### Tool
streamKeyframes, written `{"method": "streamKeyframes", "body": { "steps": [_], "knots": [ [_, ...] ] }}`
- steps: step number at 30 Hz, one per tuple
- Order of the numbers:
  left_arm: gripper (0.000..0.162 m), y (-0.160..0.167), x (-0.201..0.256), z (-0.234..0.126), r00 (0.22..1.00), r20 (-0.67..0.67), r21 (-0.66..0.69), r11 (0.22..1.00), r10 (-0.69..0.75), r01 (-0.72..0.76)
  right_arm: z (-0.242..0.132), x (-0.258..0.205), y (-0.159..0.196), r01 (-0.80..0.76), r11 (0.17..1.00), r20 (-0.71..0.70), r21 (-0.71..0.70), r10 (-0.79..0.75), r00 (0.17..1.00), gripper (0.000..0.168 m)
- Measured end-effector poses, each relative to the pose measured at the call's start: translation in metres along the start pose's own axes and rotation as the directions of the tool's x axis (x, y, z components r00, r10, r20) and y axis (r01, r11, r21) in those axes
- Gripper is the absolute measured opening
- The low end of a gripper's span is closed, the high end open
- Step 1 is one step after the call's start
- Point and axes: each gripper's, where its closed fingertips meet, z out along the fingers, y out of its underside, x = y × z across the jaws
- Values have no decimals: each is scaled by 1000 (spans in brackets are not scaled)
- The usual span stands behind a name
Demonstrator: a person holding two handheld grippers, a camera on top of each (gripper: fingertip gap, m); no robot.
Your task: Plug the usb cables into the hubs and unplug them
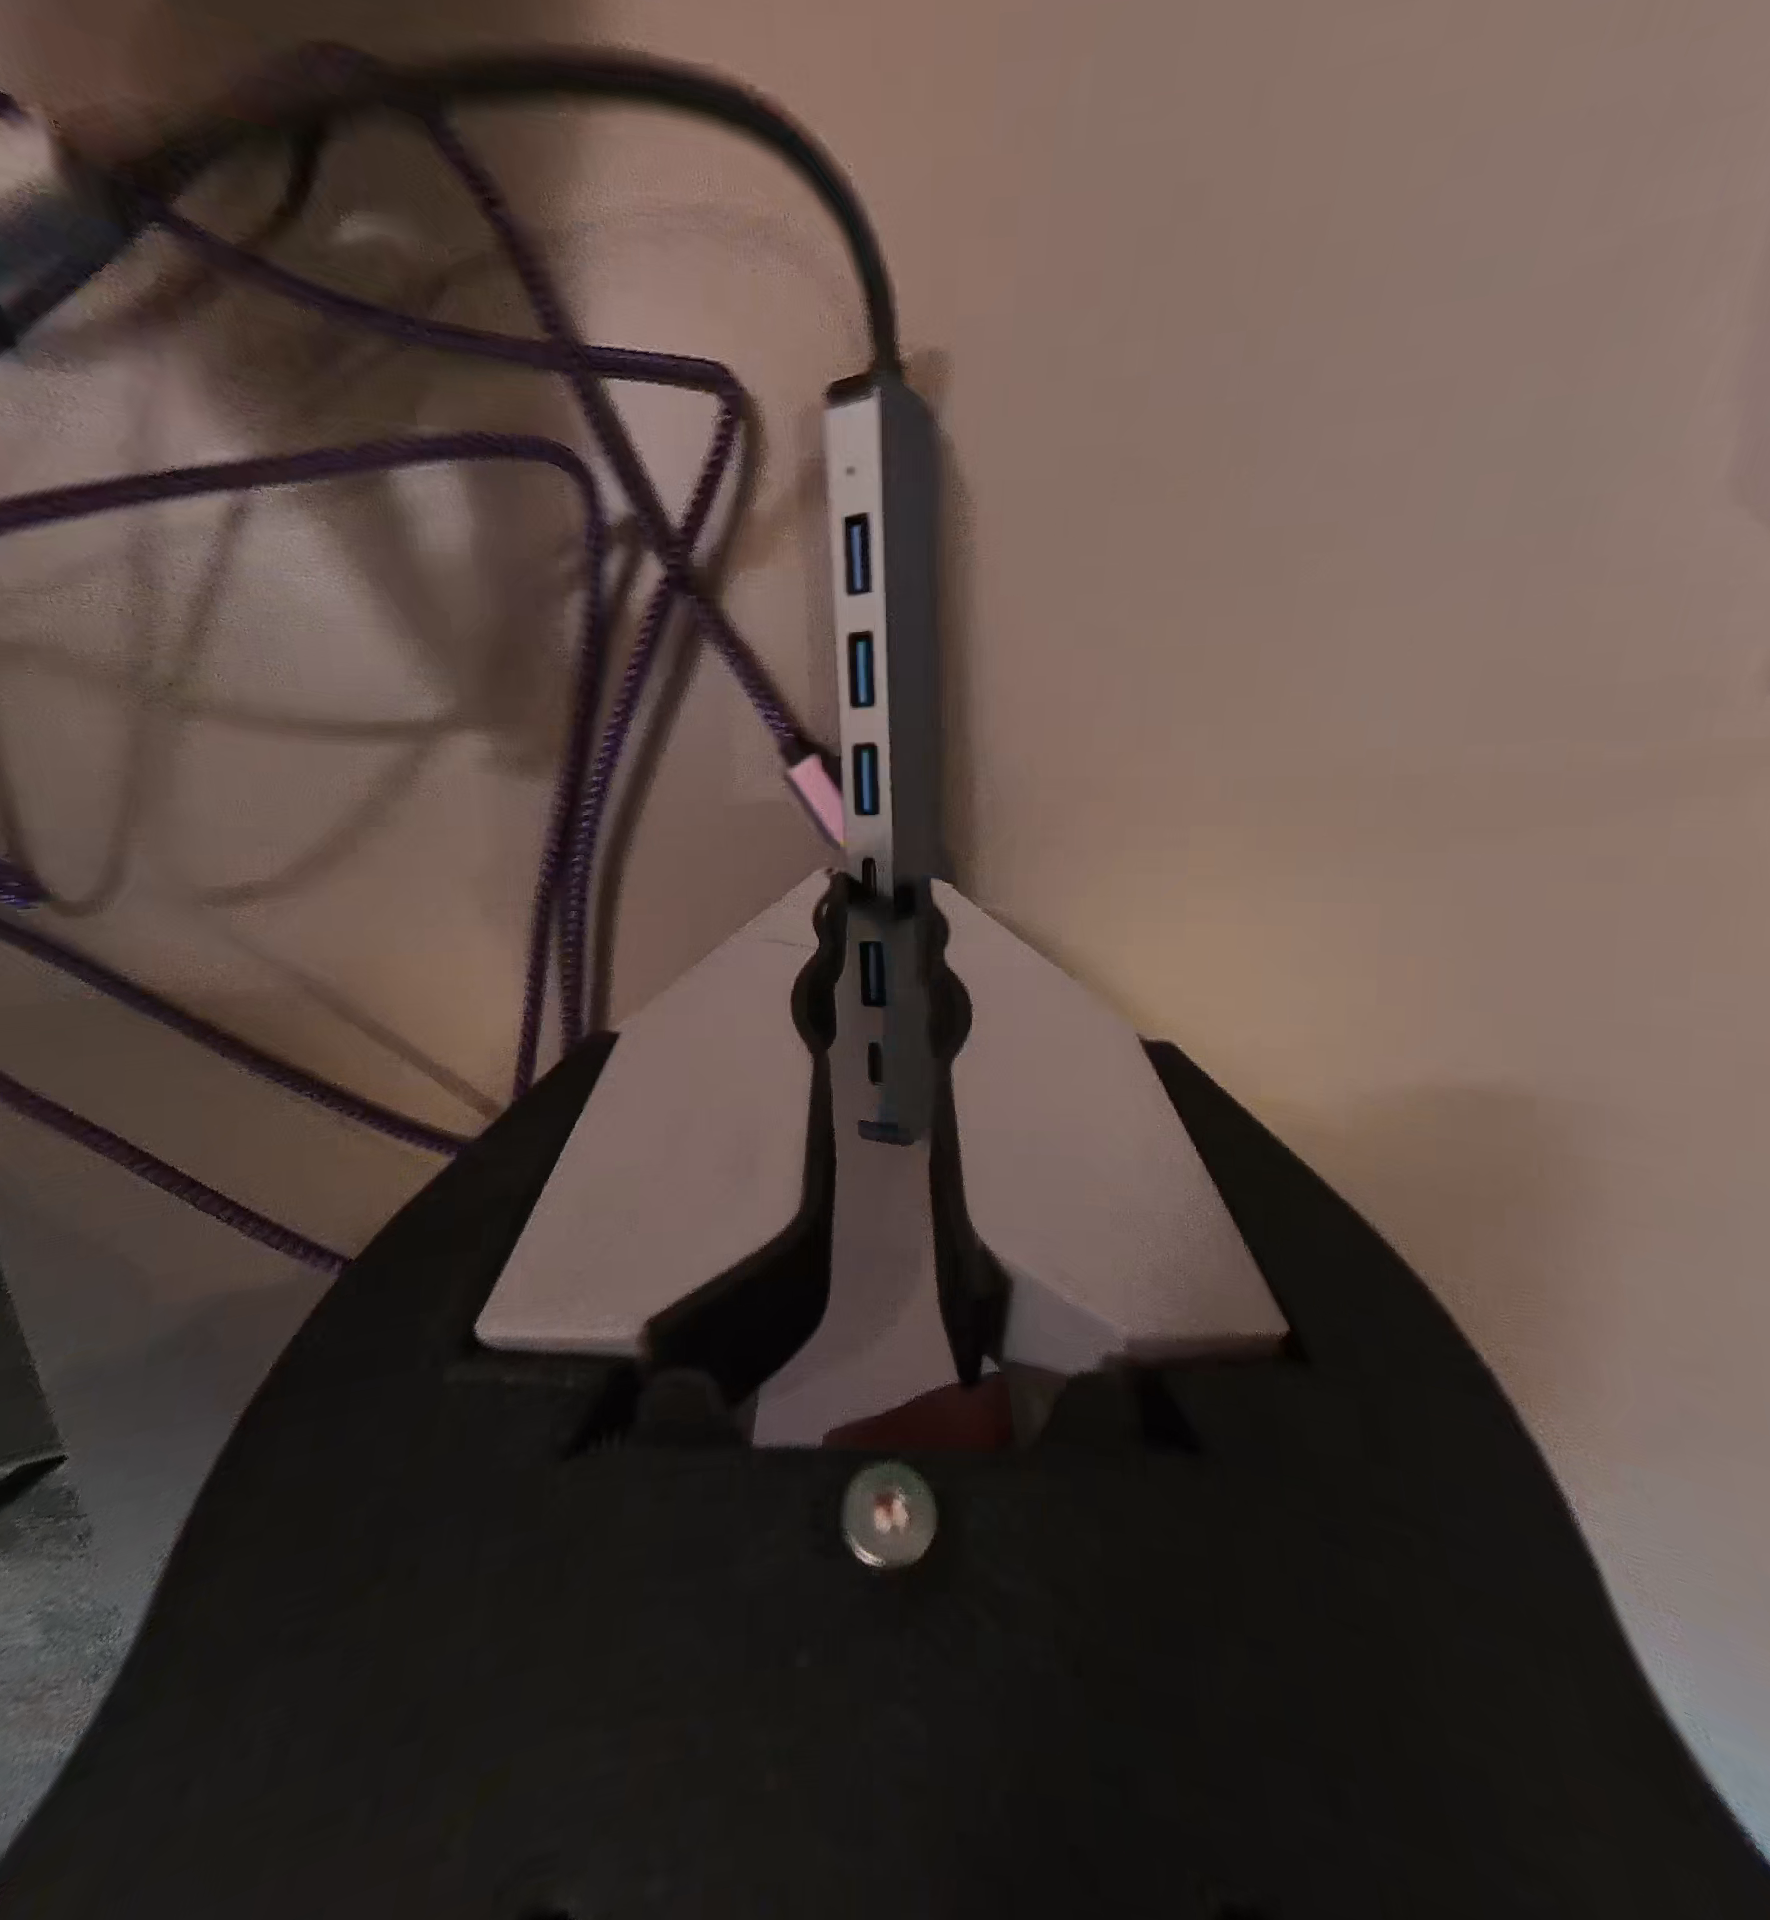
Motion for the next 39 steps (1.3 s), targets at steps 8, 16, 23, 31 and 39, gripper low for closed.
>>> {"method": "streamKeyframes", "body": {
  "steps": [8,16,23,31,39],
  "knots": [
    [3,8,-3,2,1000,24,-26,1000,-11,11,6,-17,-17,-37,989,-157,141,60,986,9],
    [4,9,-19,0,993,104,-9,999,-47,48,10,-18,-22,-194,940,-55,280,218,975,14],
    [3,-9,-56,-24,962,208,124,981,-175,151,22,-17,-15,-194,928,-75,319,229,971,14],
    [3,-33,-64,-29,946,198,243,948,-257,207,-37,-6,-9,-37,991,-459,131,94,884,7],
    [3,-39,-77,-32,924,269,247,947,-270,205,-45,-13,3,-32,995,-602,-95,-32,798,8]
  ]
}}
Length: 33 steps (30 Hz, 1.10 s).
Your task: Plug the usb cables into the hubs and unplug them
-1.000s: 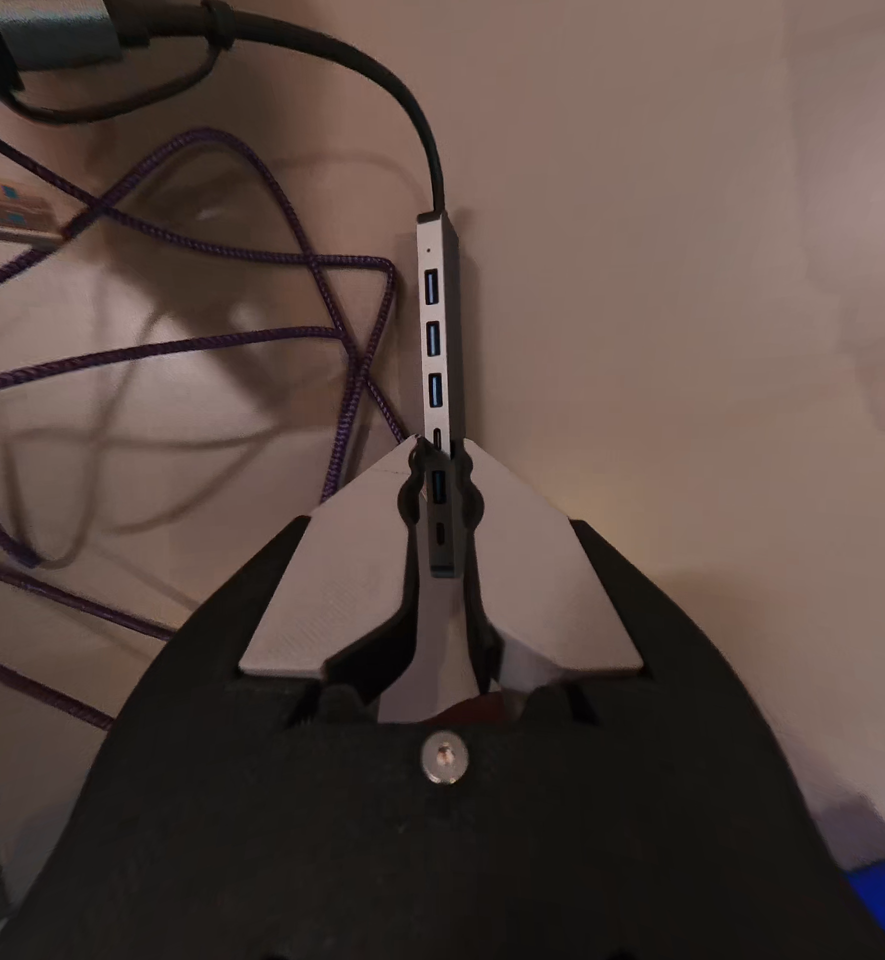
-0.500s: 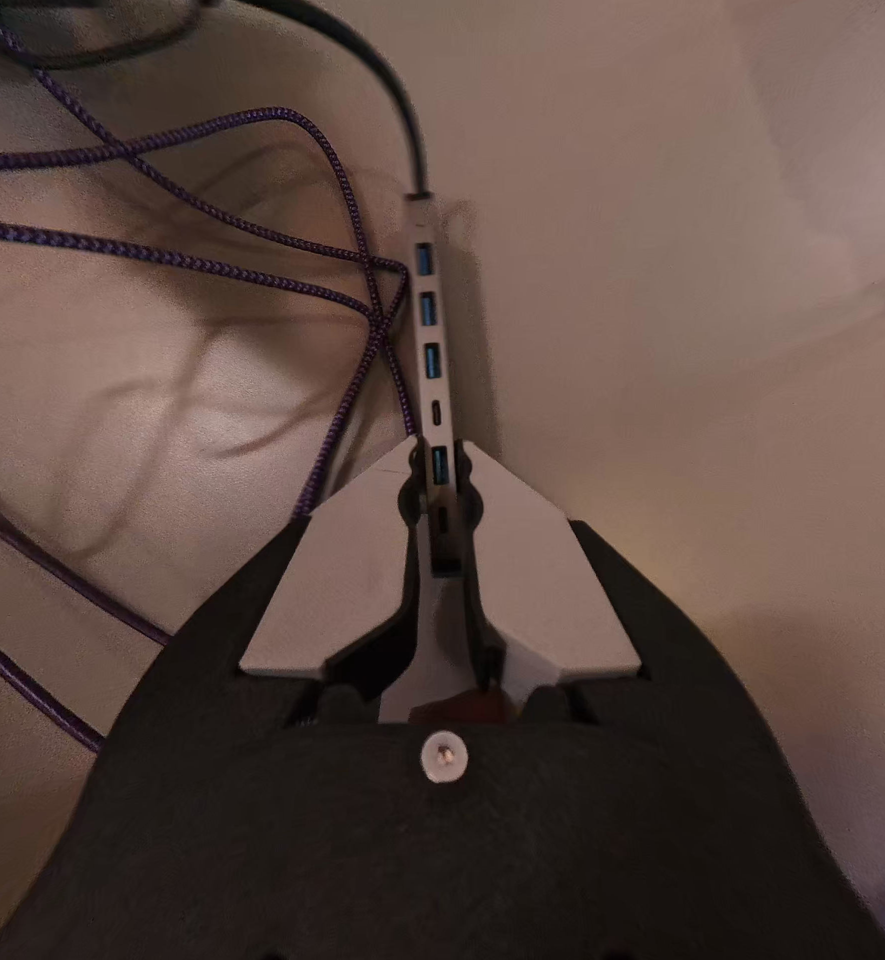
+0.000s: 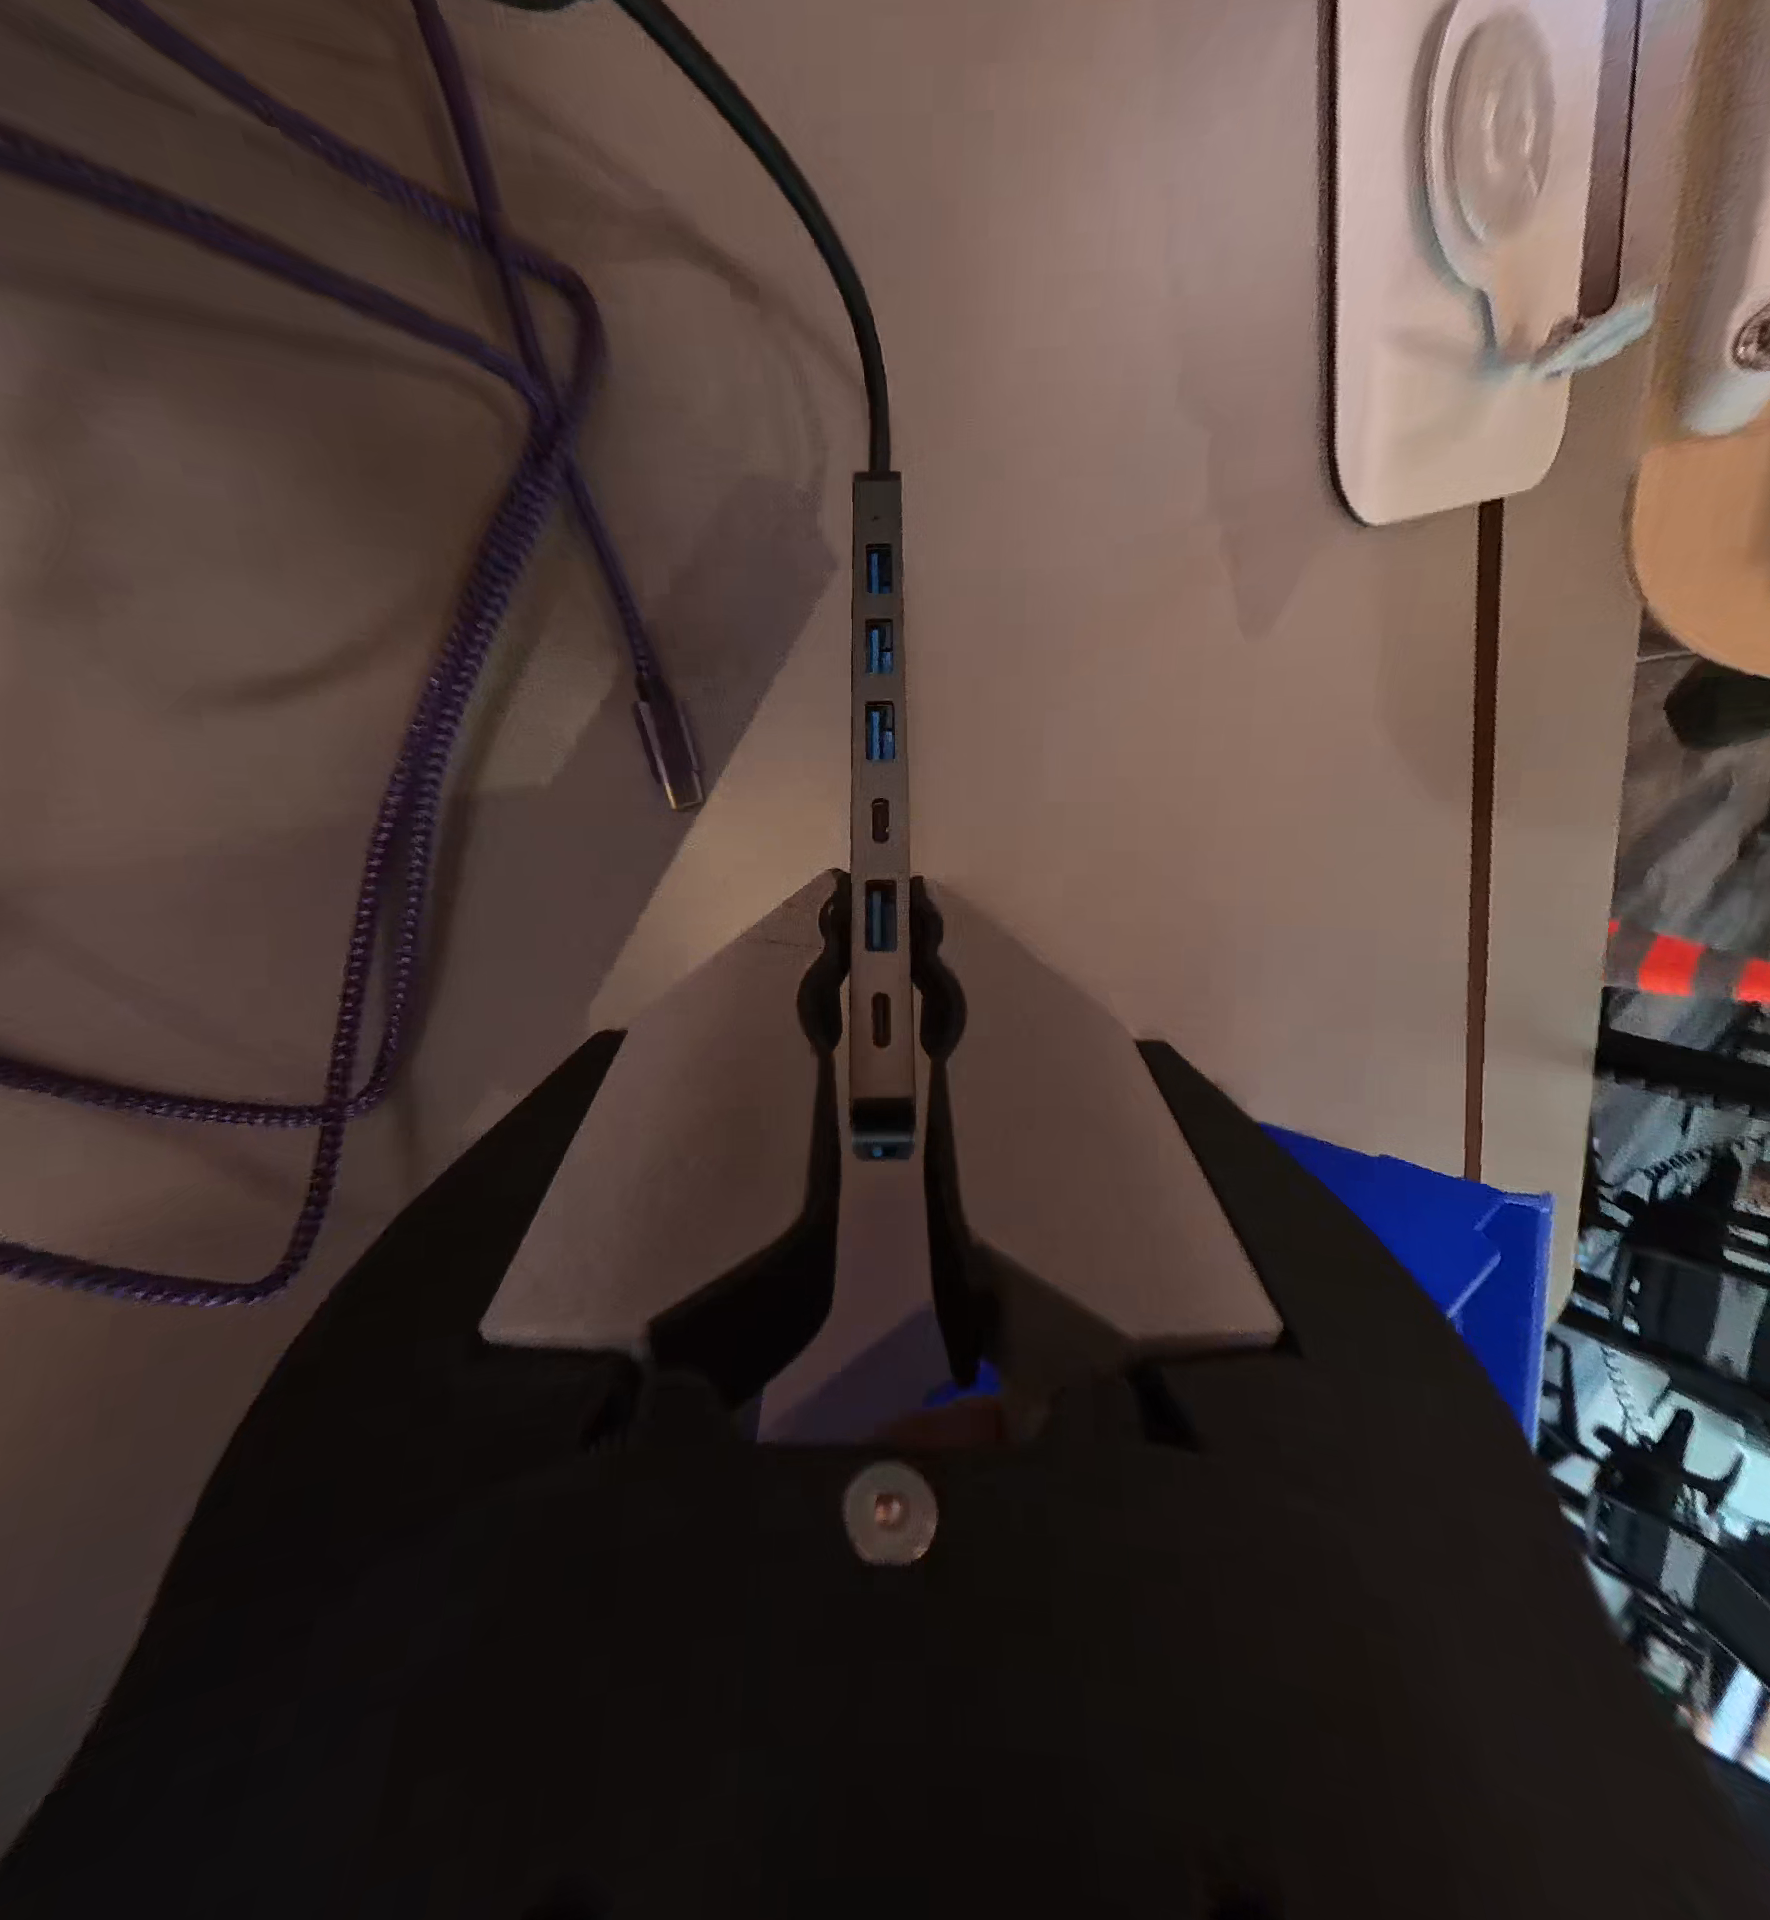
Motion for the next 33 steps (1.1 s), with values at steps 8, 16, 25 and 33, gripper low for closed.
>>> {"method": "streamKeyframes", "body": {
  "steps": [8,16,25,33],
  "knots": [
    [3,7,21,13,997,-83,-16,1000,-5,4,-13,-19,-35,30,982,46,188,-39,998,8],
    [3,33,22,10,983,-135,-58,991,-126,119,-62,-37,-75,68,848,46,526,-108,993,7],
    [3,43,25,9,957,-183,-75,974,-224,213,-51,-60,-70,-31,742,148,670,-93,985,7],
    [3,48,27,12,924,-210,-84,948,-319,308,-36,-70,-67,-113,635,187,764,-51,981,8]
  ]
}}
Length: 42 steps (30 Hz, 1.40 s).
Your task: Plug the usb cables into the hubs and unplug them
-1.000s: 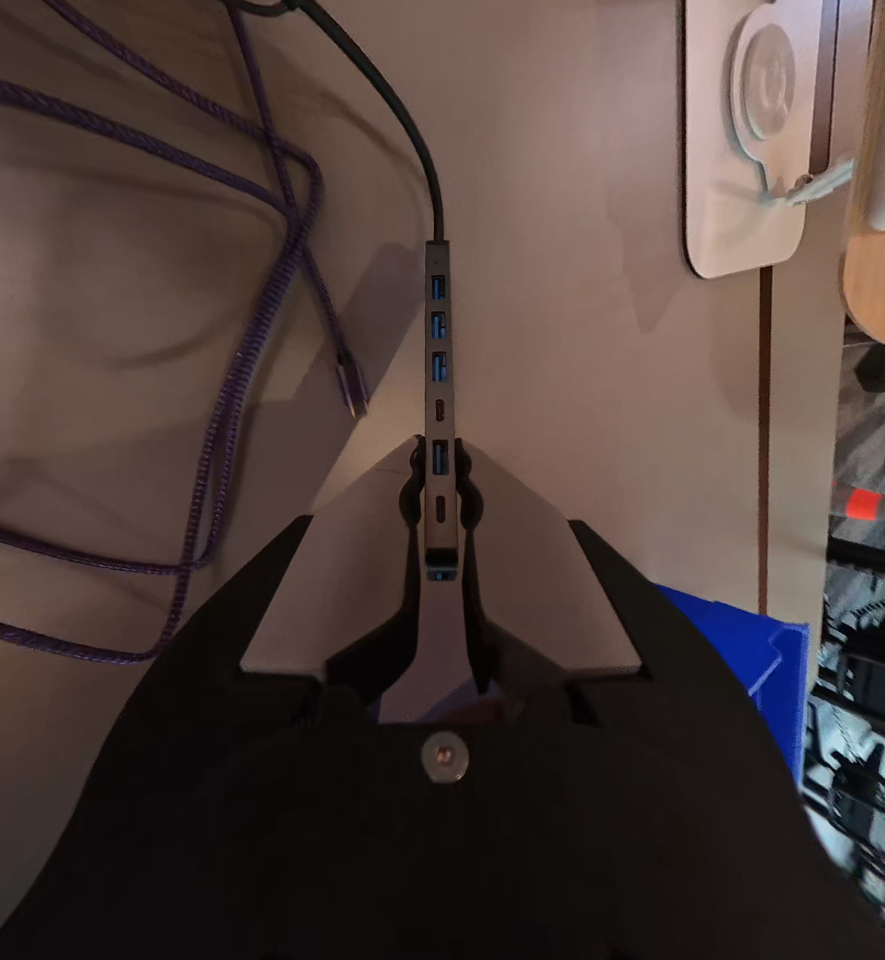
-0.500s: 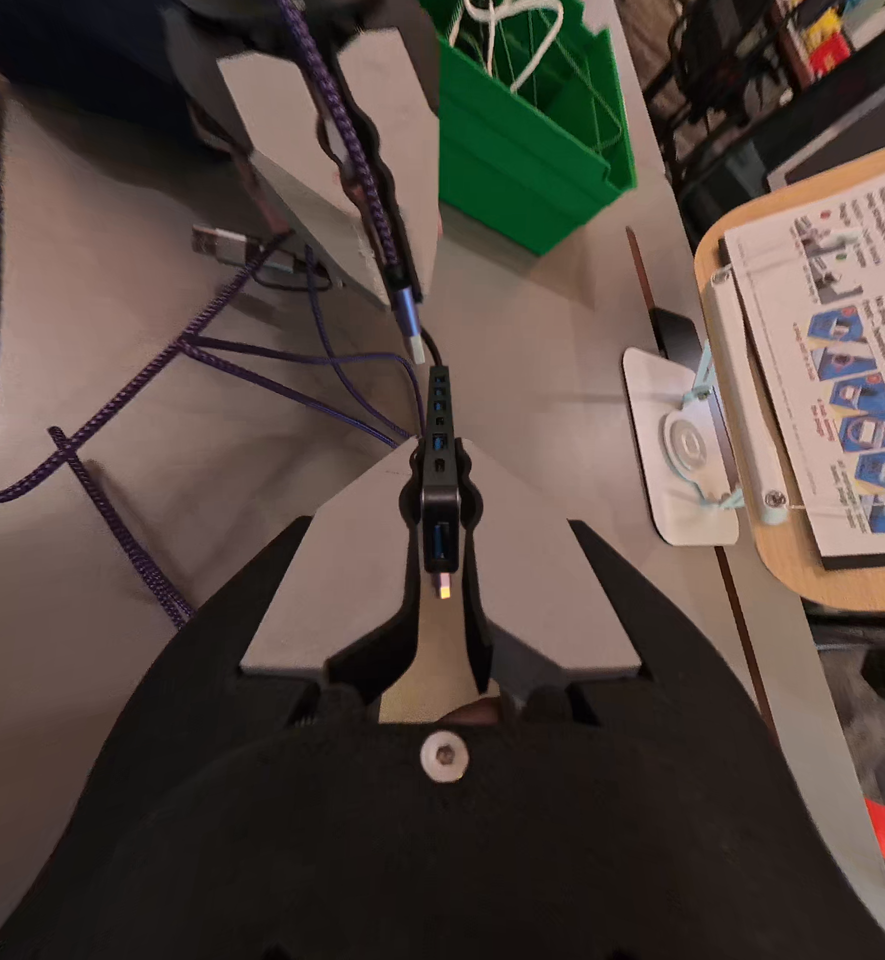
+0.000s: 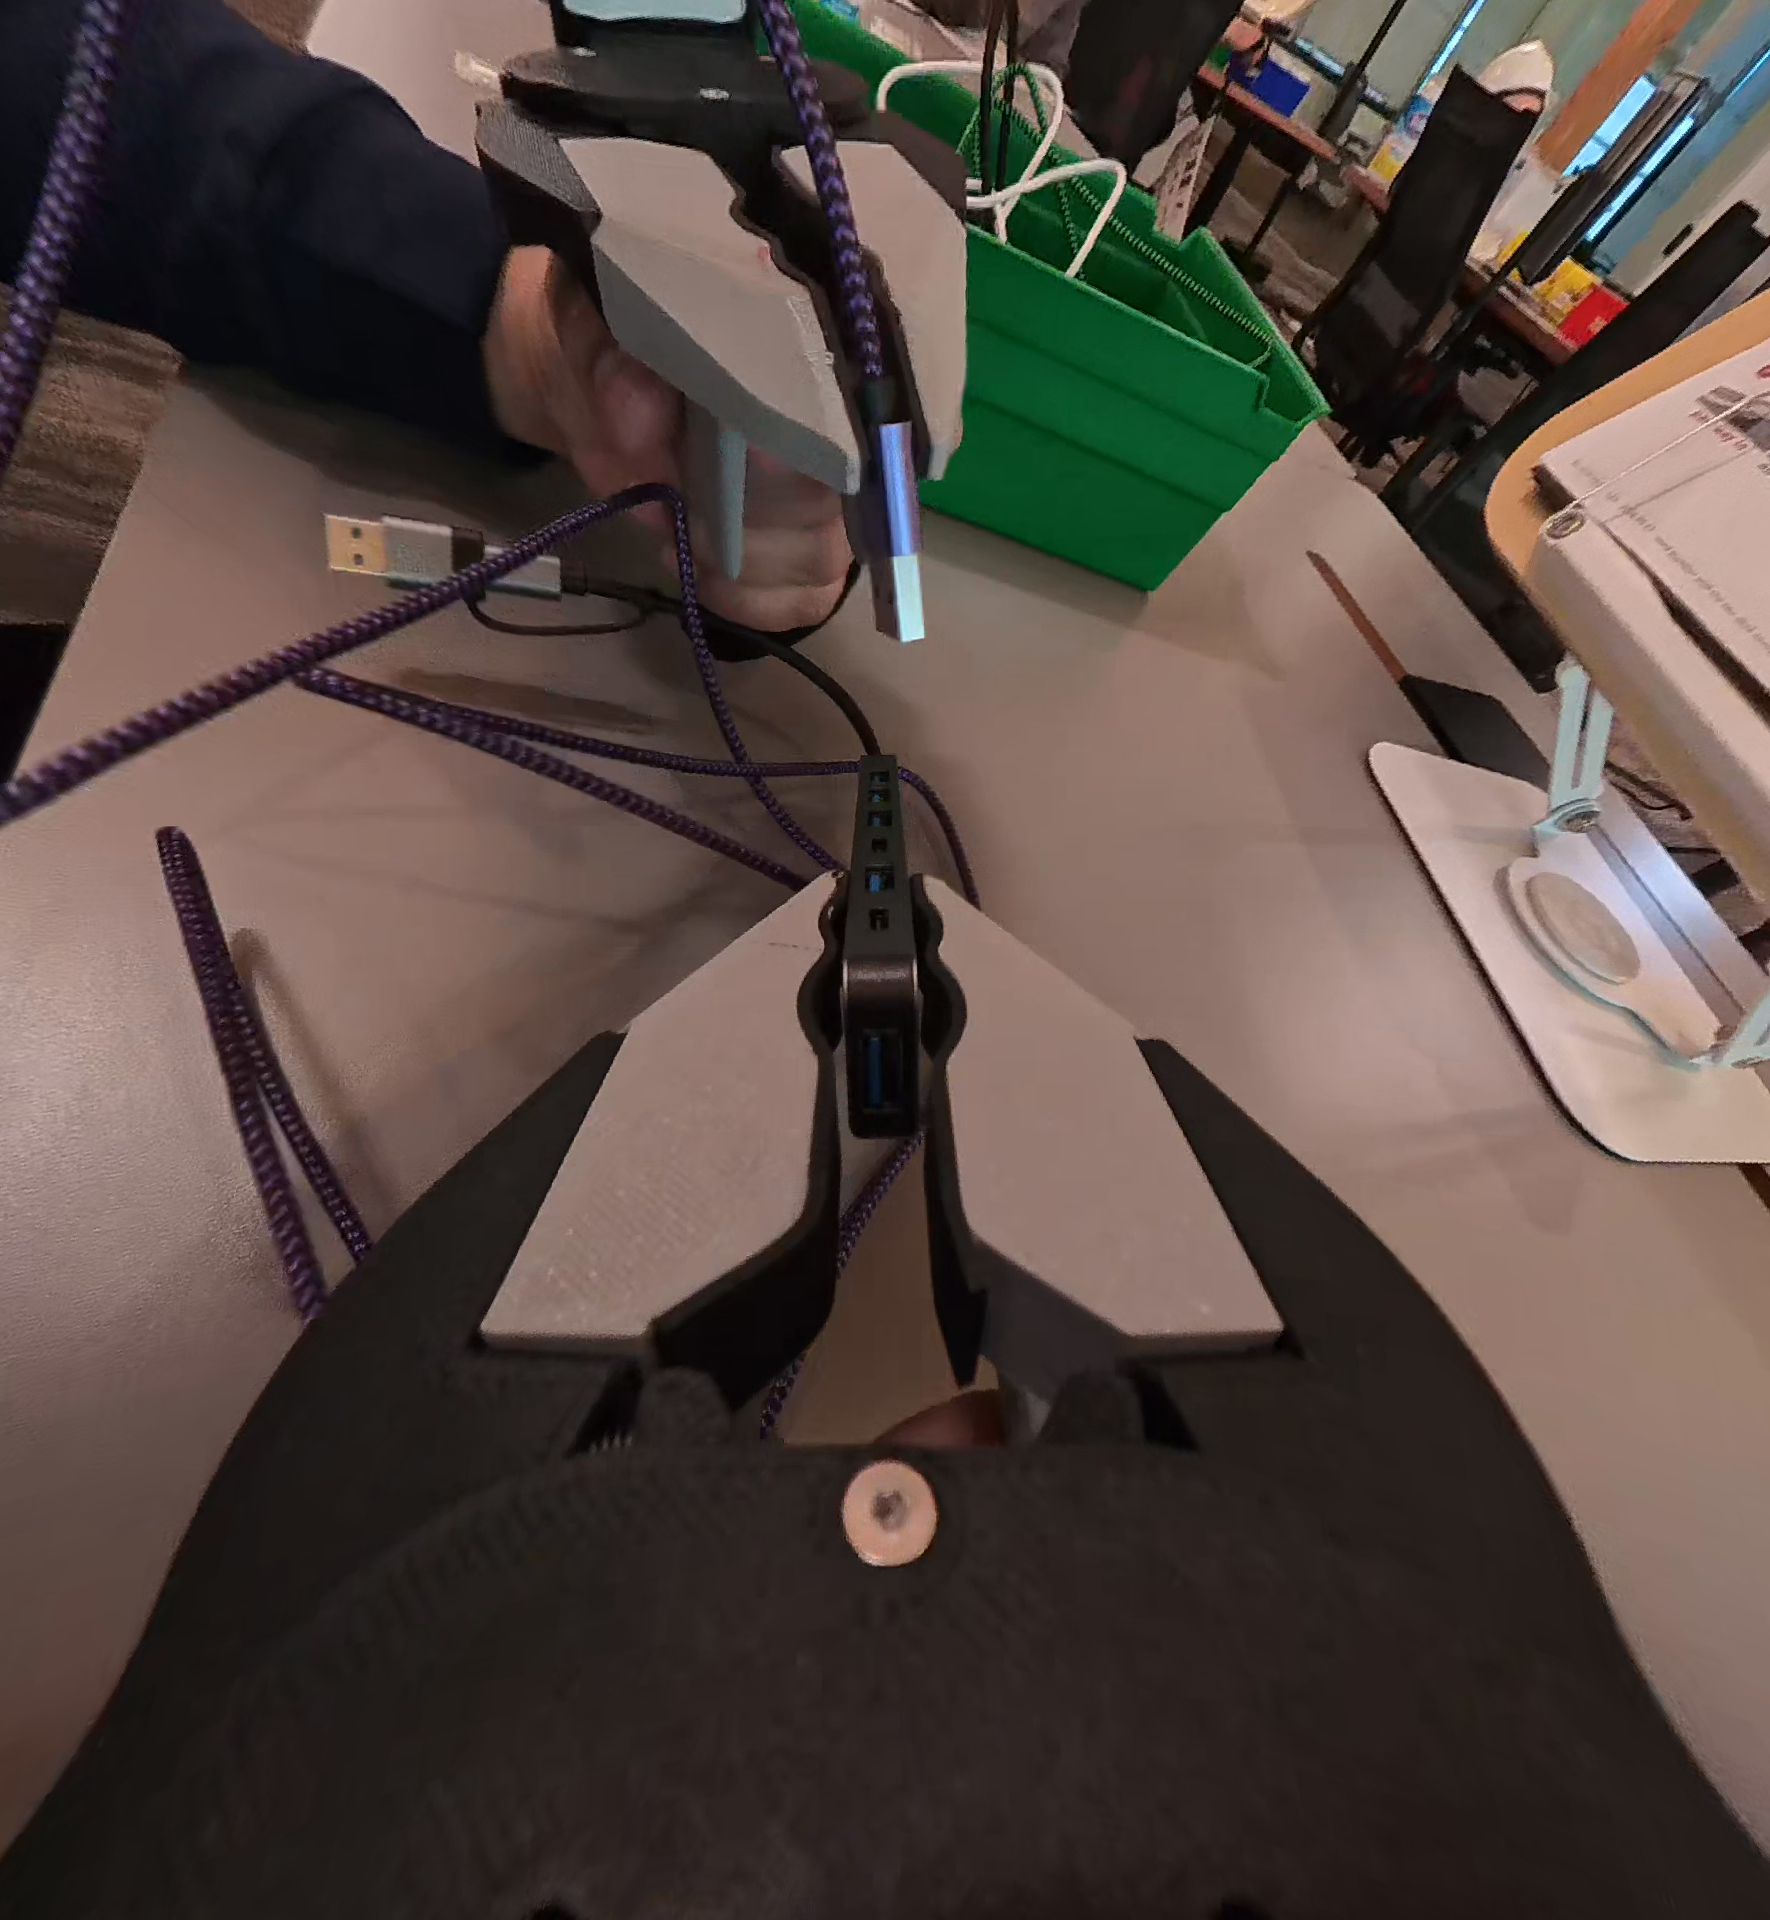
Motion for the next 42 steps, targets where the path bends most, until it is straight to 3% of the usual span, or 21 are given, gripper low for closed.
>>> {"method": "streamKeyframes", "body": {
  "steps": [14,21,27,32,36,42],
  "knots": [
    [3,-4,10,10,993,-54,56,993,-102,105,-3,-1,-30,-17,984,24,176,13,1000,7],
    [3,-37,-5,6,981,-33,225,955,-190,193,-20,11,-60,-97,938,44,333,87,995,8],
    [3,-51,-3,3,986,-30,273,948,-162,164,-23,13,-74,-172,893,113,416,136,984,8],
    [3,-45,-12,-1,986,-6,264,950,-168,164,-19,17,-67,-209,897,136,389,168,976,8],
    [3,-38,-16,-5,989,12,224,965,-146,139,-11,23,-41,-173,948,103,267,150,983,7],
    [3,-38,-20,-10,992,34,209,972,-120,111,-21,27,-11,-256,949,122,183,237,964,8]
  ]
}}
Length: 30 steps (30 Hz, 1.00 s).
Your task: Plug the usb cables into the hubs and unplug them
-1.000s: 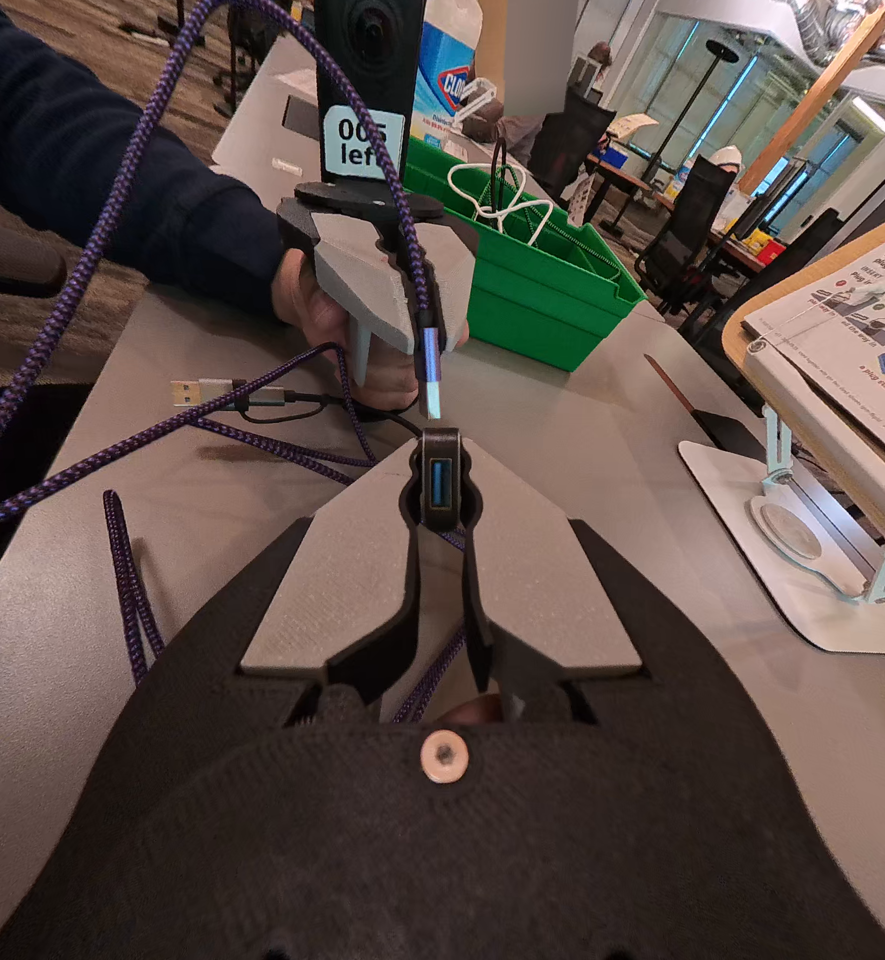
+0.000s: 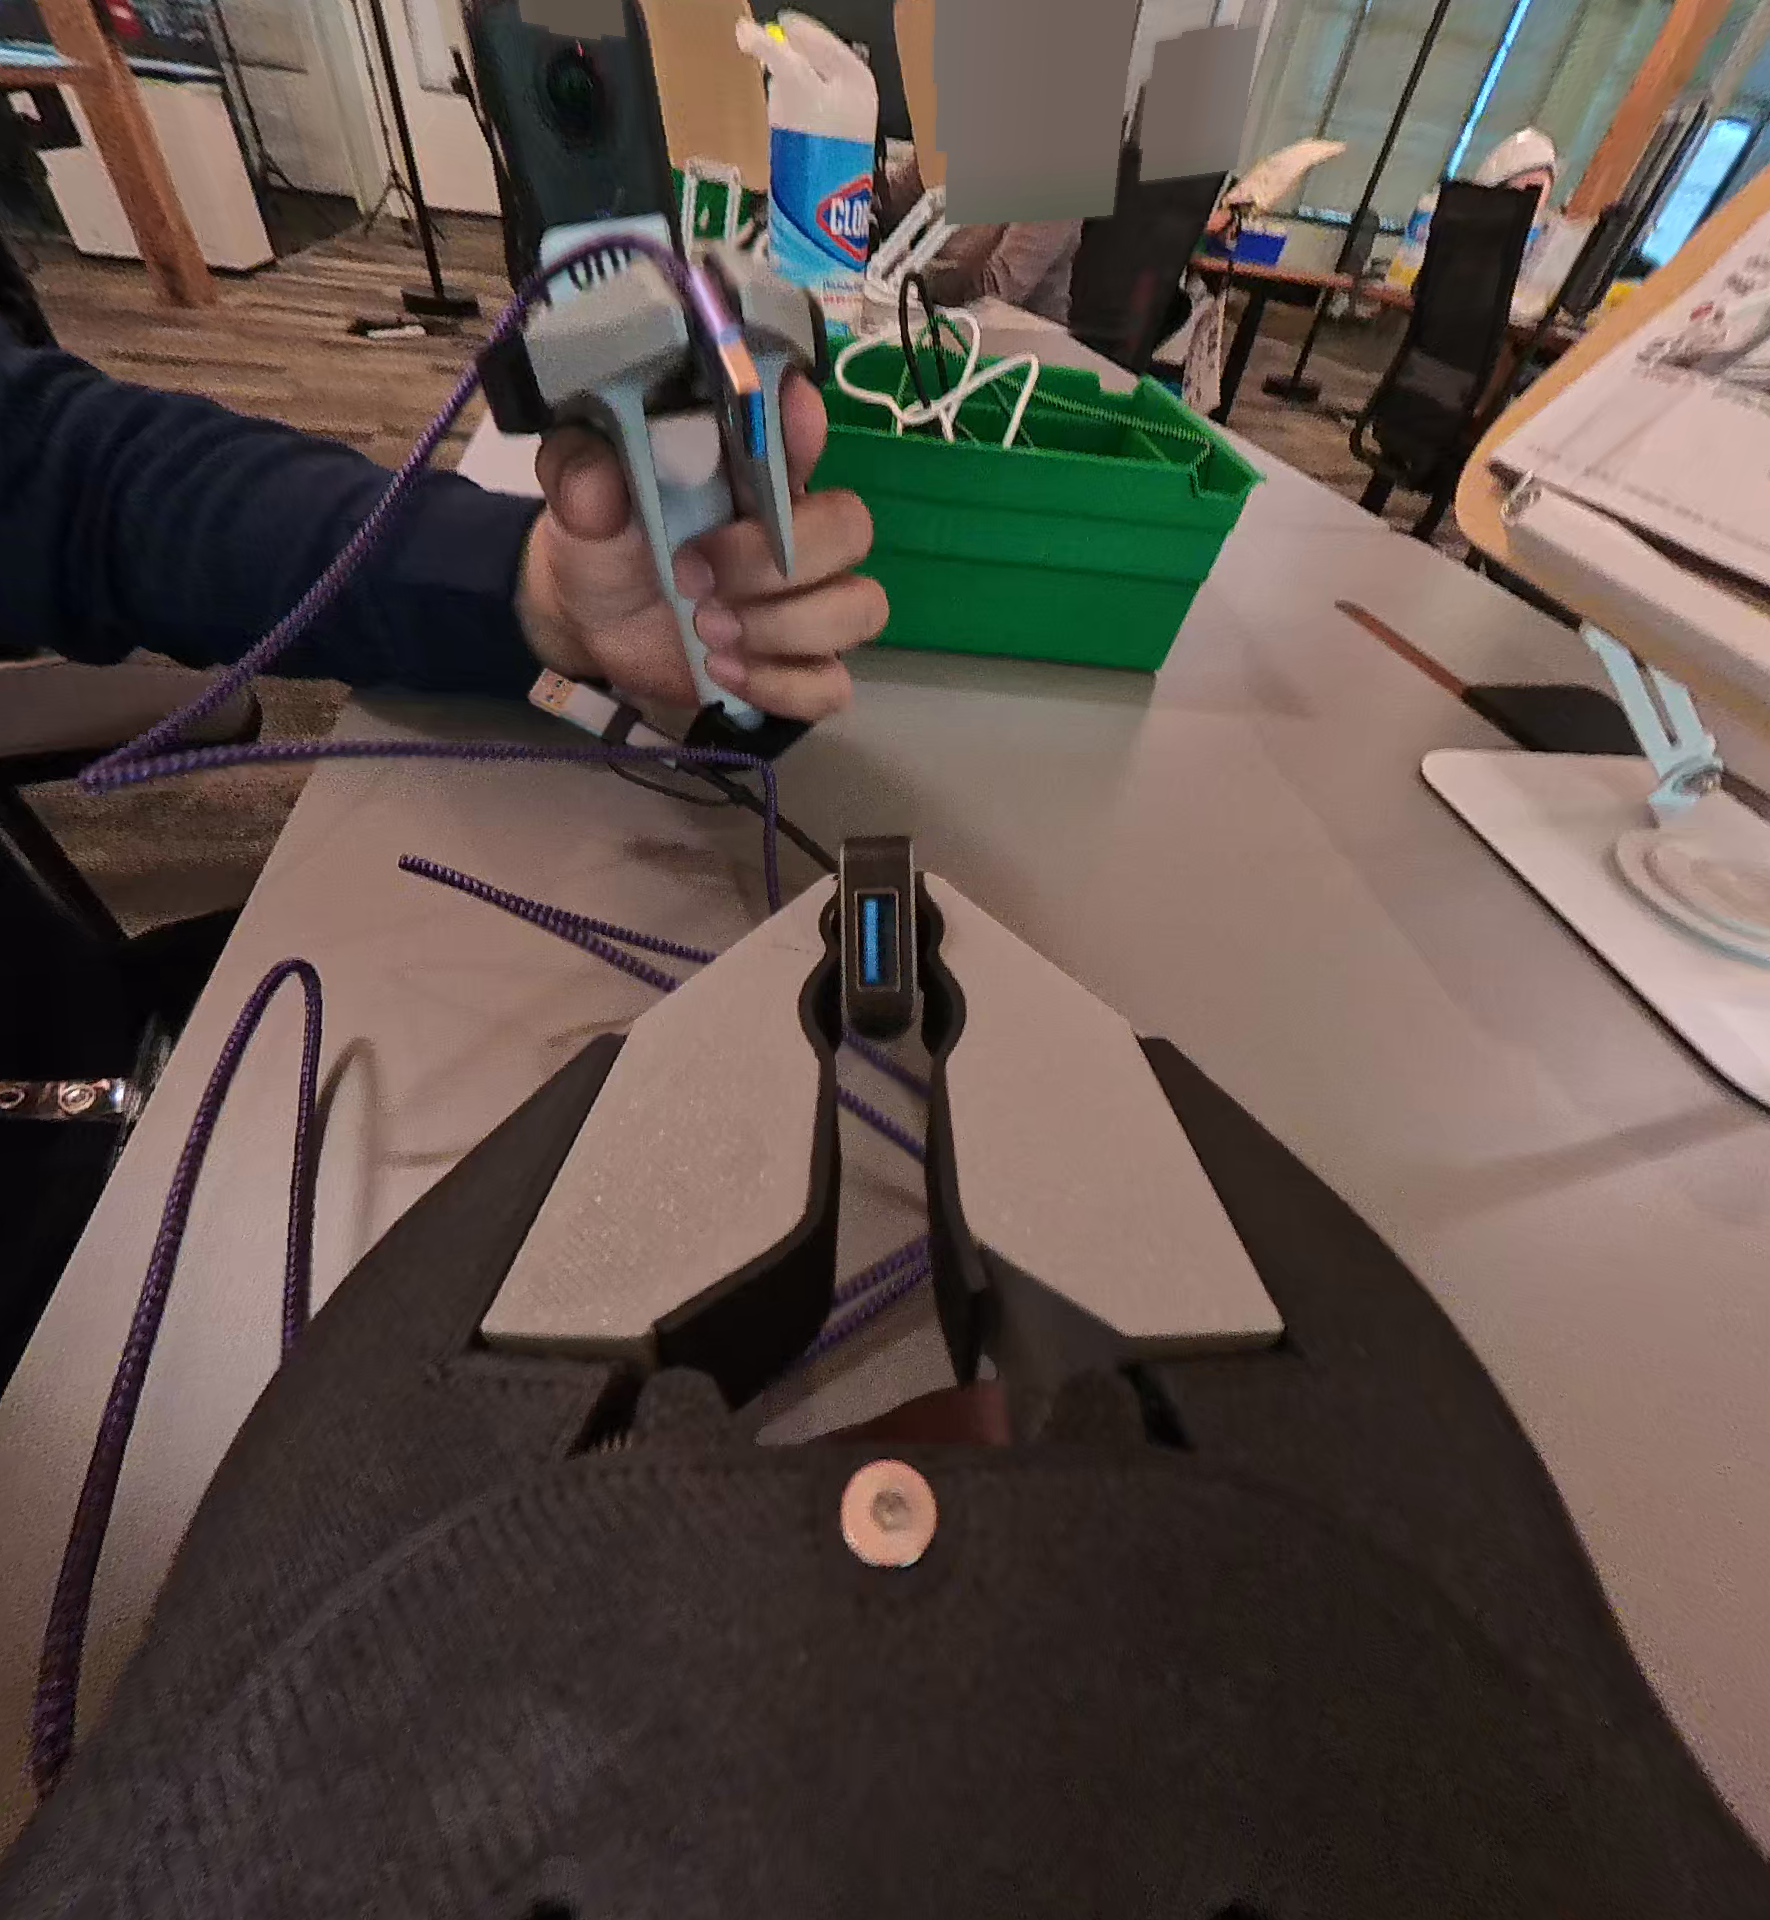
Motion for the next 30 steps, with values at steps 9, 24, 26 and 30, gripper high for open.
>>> {"method": "streamKeyframes", "body": {
  "steps": [9,24,26,30],
  "knots": [
    [3,0,-3,-2,1000,1,3,1000,-24,24,-10,-3,54,7,967,-83,-253,-29,996,9],
    [3,11,5,1,1000,-24,-43,999,-13,12,-28,4,84,39,898,-142,-438,-112,984,19],
    [3,10,5,1,1000,-24,-43,999,-13,12,-38,3,86,68,880,-169,-470,-165,972,22],
    [3,12,6,2,999,-32,-47,999,-15,14,-55,5,89,159,804,-190,-572,-319,929,23]
  ]
}}
